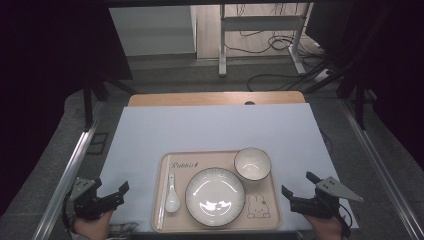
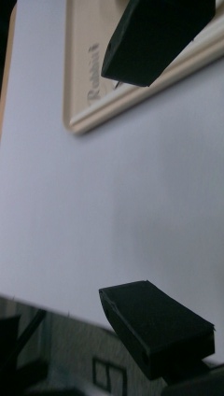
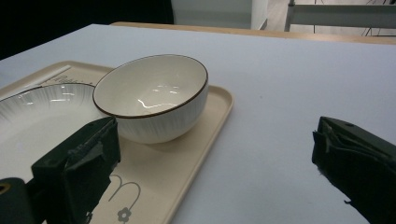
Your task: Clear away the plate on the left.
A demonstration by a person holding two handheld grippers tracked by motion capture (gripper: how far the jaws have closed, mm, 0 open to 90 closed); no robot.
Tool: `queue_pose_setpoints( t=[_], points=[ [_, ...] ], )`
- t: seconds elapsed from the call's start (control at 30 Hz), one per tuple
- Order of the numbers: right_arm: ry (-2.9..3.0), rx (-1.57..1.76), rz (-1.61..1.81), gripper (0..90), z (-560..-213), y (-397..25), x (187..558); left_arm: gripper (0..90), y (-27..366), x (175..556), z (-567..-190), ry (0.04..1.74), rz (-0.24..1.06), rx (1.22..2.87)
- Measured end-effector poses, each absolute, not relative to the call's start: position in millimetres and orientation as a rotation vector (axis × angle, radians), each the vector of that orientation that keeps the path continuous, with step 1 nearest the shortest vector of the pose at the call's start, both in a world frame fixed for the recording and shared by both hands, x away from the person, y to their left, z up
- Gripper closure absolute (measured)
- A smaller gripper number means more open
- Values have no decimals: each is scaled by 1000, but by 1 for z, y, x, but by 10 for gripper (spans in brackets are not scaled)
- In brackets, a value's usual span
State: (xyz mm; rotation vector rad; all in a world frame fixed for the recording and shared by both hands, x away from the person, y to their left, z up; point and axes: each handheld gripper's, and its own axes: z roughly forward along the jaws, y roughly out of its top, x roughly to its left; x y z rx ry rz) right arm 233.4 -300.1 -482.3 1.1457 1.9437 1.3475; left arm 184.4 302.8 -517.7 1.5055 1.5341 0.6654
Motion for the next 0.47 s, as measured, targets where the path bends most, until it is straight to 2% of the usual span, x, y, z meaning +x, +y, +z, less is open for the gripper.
queue_pose_setpoints(
  t=[0.47],
  points=[
    [1939,1176,1323,0,-483,-302,237,0,304,178,-522,1502,723,1543]
  ],
)
